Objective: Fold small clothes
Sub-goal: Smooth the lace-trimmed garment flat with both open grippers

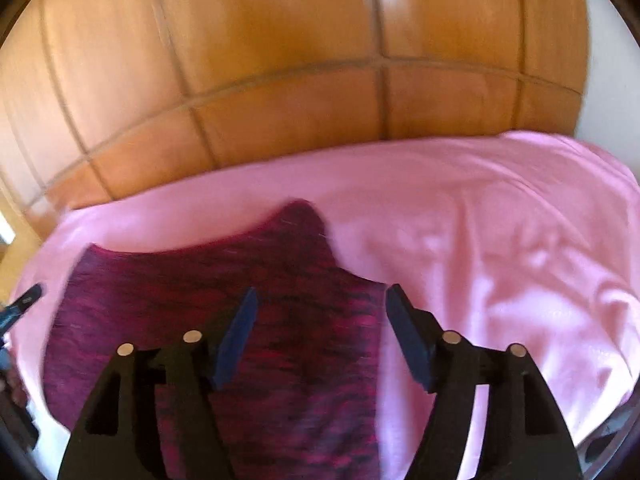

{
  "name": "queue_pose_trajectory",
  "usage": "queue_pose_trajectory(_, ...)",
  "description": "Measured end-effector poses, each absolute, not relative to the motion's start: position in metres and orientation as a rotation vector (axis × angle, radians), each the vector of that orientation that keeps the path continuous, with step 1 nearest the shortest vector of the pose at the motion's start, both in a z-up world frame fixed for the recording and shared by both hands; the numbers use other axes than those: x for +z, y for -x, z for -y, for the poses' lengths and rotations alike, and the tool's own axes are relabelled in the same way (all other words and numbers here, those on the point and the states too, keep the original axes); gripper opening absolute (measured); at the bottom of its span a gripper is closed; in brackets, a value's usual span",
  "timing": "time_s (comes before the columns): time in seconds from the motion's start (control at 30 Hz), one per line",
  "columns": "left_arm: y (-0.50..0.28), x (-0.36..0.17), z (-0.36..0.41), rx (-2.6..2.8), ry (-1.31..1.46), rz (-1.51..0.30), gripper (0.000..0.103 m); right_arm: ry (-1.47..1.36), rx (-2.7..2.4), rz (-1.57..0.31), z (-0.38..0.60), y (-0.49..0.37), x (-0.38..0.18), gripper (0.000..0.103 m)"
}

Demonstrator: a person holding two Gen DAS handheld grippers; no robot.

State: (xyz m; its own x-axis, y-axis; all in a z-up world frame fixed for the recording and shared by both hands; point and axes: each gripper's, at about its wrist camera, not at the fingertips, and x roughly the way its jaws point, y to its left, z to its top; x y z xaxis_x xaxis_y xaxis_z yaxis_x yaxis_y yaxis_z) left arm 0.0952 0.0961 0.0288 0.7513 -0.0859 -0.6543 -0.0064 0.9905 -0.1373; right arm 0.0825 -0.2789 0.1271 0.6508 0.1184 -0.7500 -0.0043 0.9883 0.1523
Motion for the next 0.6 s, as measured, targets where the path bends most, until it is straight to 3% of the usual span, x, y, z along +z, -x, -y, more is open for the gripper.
queue_pose_trajectory(0.3, -0.123, 0.018, -0.055, -0.102, 0.044, -0.752, 0.037, -0.057, 0.236, -0.961, 0.191, -0.108, 0.101, 0.076)
queue_pose_trajectory(0.6, -0.124, 0.013, -0.049, -0.096, -0.006, -0.74, 0.037, -0.062, 0.2, -1.024, 0.192, -0.129, 0.072, 0.081)
